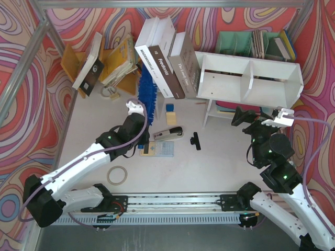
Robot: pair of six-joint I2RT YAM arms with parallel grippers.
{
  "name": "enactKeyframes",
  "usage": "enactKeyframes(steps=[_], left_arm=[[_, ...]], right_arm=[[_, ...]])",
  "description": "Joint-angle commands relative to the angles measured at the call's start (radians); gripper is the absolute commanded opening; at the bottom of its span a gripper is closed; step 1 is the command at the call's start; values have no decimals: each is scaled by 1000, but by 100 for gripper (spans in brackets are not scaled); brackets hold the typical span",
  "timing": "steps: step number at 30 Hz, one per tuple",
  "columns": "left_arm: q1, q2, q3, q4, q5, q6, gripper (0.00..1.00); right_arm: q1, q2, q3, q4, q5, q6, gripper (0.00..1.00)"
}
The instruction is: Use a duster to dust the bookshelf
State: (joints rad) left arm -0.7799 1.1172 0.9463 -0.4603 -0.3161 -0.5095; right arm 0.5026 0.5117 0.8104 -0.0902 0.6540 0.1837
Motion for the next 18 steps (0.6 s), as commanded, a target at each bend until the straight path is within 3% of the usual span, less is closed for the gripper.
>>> enactKeyframes(steps=[1,8,18], left_arm=[[-4,23,-79,66,46,-45,0],[-5,69,-138,102,79,-79,0],[-4,10,7,43,12,-7,0]], right_arm=[[-4,-6,1,-11,5,6,99],[-4,-6,0,-10,6,7,99],[-4,-9,1,-10,9,6,99]])
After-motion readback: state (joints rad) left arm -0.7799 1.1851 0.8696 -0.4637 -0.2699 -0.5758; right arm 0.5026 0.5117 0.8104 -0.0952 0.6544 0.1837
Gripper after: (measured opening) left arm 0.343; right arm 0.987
